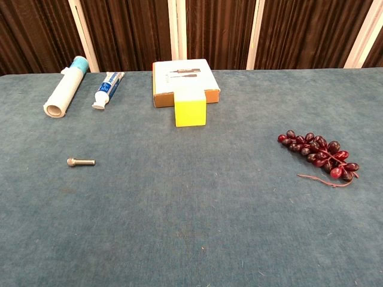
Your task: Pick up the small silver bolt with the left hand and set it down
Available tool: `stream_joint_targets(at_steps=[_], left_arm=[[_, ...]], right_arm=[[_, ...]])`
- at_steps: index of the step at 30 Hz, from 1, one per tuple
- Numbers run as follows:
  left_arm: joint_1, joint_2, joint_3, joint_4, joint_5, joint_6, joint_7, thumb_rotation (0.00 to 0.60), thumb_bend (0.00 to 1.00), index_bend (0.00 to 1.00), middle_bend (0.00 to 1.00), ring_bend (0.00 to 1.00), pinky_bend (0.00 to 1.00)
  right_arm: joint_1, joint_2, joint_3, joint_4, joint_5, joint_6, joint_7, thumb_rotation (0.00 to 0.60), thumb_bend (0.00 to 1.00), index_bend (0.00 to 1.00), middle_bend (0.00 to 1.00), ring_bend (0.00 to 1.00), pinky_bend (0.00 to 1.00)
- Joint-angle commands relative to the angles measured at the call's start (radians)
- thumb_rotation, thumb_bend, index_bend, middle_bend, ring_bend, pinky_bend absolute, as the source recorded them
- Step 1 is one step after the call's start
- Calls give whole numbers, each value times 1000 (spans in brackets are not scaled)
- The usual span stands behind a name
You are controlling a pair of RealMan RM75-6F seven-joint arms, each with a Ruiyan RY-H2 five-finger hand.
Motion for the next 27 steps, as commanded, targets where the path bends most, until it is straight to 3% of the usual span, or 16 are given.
stream_joint_targets(at_steps=[1, 19, 27], left_arm=[[1, 0, -1, 0, 0, 2, 0, 600, 363, 36, 63, 0, 0], [-9, -9, -1, 6, 14, -8, -9, 600, 363, 46, 63, 0, 0], [-62, -30, -25, 32, -15, -79, 22, 600, 363, 46, 63, 0, 0]], right_arm=[[0, -5, 3, 1, 5, 2, -12, 600, 155, 186, 109, 62, 0], [-4, 17, -10, -9, -8, -6, 34, 600, 155, 186, 108, 62, 0], [-4, 20, -10, -16, 0, -13, 27, 600, 154, 186, 108, 62, 0]])
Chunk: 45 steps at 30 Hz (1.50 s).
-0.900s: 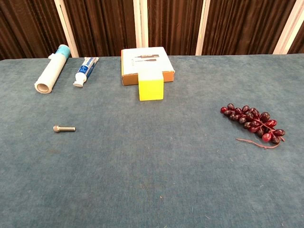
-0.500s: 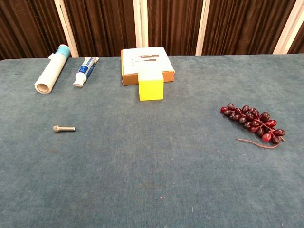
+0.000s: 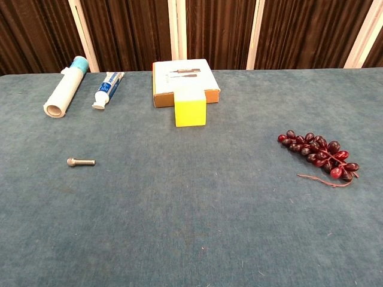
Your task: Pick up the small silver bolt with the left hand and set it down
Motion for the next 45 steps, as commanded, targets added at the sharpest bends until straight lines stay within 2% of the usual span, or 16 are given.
stream_joint_targets(at_steps=[1, 6, 10, 14, 16, 21, 24, 30, 34, 45], left_arm=[[-40, -3, -25, 5, -43, -57, 32, 600, 363, 46, 63, 0, 0], [-126, 8, -79, -11, -121, -158, 116, 600, 354, 58, 63, 0, 0], [-223, 31, -113, -50, -226, -313, 180, 600, 349, 87, 64, 0, 0], [-330, 35, -147, -100, -382, -454, 274, 600, 350, 137, 72, 0, 0], [-378, 11, -156, -110, -470, -487, 340, 600, 353, 162, 78, 0, 0], [-456, -64, -153, -118, -614, -482, 479, 600, 355, 185, 86, 0, 0], [-517, -143, -145, -117, -692, -458, 580, 600, 355, 203, 89, 0, 0], [-583, -247, -142, -97, -794, -395, 688, 600, 374, 255, 93, 0, 0], [-648, -353, -150, -52, -886, -357, 761, 600, 396, 282, 95, 0, 0], [-712, -504, -136, 31, -935, -261, 837, 600, 395, 339, 104, 0, 0]], right_arm=[[4, -2, 0, -3, 5, -8, -12, 600, 154, 186, 108, 62, 0], [6, -4, 0, -9, 11, -16, -24, 600, 154, 186, 109, 62, 0], [8, -7, -2, -14, 8, -19, -35, 600, 154, 186, 108, 62, 0], [10, -11, -2, -17, 13, -23, -48, 600, 155, 186, 108, 62, 0], [10, -12, -2, -18, 14, -26, -53, 600, 155, 186, 109, 62, 0], [11, -14, -2, -18, 18, -28, -60, 600, 154, 186, 108, 62, 0], [12, -15, -1, -18, 22, -31, -63, 600, 154, 186, 108, 62, 0], [12, -17, 0, -17, 26, -32, -68, 600, 155, 186, 108, 62, 0], [13, -18, 2, -14, 36, -36, -66, 600, 154, 186, 108, 62, 0], [15, -22, 6, -9, 47, -40, -67, 600, 155, 186, 108, 62, 0]])
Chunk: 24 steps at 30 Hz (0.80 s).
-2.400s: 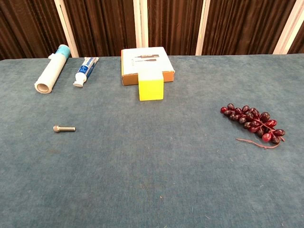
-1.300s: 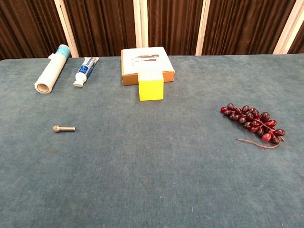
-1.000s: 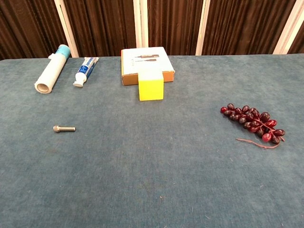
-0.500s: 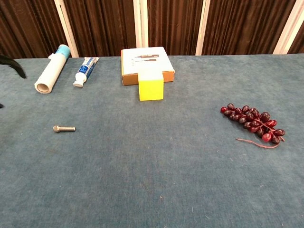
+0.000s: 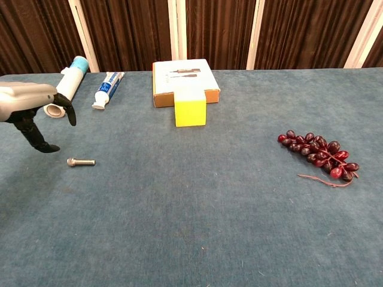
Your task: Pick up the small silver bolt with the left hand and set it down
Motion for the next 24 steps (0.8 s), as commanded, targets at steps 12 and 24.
stream_joint_targets(at_steps=[12, 24], left_arm=[[-43, -190, 25, 119, -29, 123, 93, 600, 406, 363, 109, 0, 0], [-43, -282, 14, 247, -20, 99, 59, 600, 446, 403, 127, 0, 0]], right_arm=[[0, 1, 4, 7, 12, -3, 17, 600, 155, 186, 108, 62, 0], [-2, 8, 7, 16, 21, -5, 43, 600, 154, 186, 108, 62, 0]])
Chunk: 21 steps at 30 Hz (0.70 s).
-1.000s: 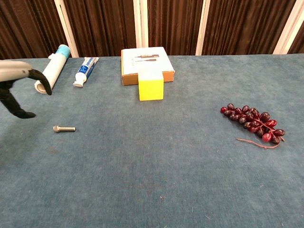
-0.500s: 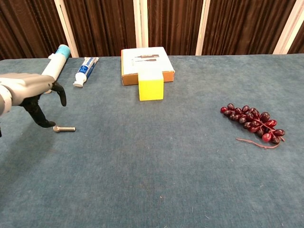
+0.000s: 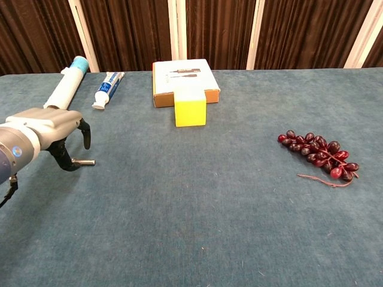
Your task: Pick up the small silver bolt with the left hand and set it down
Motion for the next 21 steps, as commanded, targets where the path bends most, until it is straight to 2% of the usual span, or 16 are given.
stream_joint_targets(at_steps=[1, 9, 21], left_arm=[[0, -14, -6, 16, -3, -16, -8, 600, 446, 403, 127, 0, 0], [0, -31, -3, 39, 30, -56, -41, 600, 446, 434, 132, 0, 0], [5, -47, 2, 57, 41, -46, -18, 600, 447, 468, 132, 0, 0]], right_arm=[[0, 0, 0, 1, 0, -1, 0, 600, 155, 186, 108, 62, 0], [1, 1, 0, 0, 4, -6, 0, 600, 154, 186, 108, 62, 0], [3, 4, 0, 0, 3, -11, 14, 600, 154, 186, 108, 62, 0]])
